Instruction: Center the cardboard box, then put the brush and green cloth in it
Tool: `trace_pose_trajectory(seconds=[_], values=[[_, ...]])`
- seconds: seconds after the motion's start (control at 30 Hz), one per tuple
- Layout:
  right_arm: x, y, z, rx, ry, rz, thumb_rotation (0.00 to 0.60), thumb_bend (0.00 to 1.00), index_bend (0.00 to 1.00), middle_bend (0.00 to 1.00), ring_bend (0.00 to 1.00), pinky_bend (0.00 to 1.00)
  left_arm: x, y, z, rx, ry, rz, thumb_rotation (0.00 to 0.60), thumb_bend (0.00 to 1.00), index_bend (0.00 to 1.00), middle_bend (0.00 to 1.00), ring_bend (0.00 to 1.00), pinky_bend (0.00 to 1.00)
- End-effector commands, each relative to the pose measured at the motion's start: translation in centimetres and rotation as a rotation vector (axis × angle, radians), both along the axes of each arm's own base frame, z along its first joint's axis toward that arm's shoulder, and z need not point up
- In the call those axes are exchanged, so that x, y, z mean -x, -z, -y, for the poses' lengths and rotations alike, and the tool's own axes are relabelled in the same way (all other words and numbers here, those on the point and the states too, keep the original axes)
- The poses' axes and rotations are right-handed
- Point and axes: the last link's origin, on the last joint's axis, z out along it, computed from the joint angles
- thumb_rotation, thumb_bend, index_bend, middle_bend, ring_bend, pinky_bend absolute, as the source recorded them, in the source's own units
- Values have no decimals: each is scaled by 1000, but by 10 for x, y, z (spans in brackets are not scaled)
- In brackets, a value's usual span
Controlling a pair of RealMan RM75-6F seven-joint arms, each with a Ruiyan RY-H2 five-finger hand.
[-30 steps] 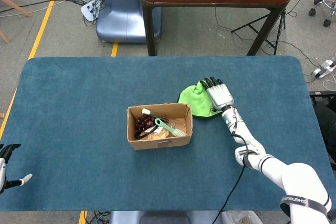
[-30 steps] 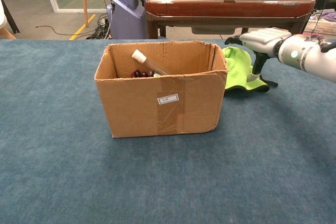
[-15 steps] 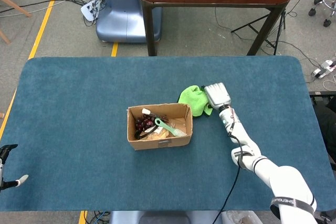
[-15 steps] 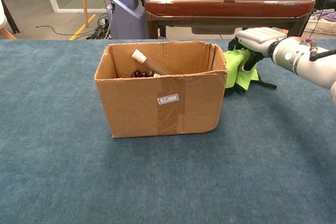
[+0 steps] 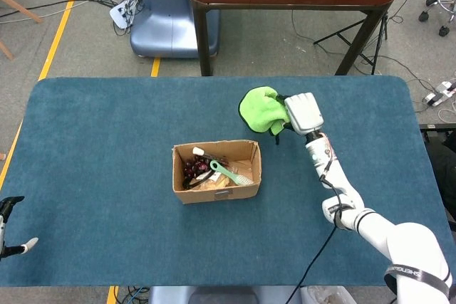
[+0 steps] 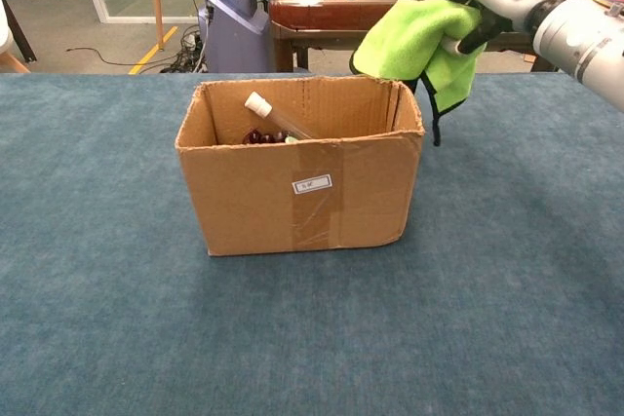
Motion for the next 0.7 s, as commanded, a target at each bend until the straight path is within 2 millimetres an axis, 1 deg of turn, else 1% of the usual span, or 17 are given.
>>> trace_pose_trajectory(seconds=[0.03,0.13,0.23,0.33,0.47,0.7], values=[[-28,-36,-13,55,-102,77,600,618,697,803,805,922,0,0,0,1,-1,-1,600,110,183,166,43,235],[-46,-48,-26,60,-165,100,600,618,697,803,805,922,0,0,0,2,-1,-1,600,110,183,166,44,235],[-65,-60,-44,64,-234,137,600,618,697,804,805,922,1,1,0,4,-3,-3,600,109,184,166,43,236],[-76,-69,-59,66,-283,152,600,618,697,803,805,922,1,1,0,5,-3,-5,600,110,183,166,43,236],[-85,-74,-77,55,-332,146,600,618,696,804,805,922,1,1,0,4,-2,-5,600,110,184,166,43,237],[-93,-71,-104,-5,-380,141,600,618,696,804,805,922,1,2,-1,7,-4,-7,600,110,184,166,43,237]])
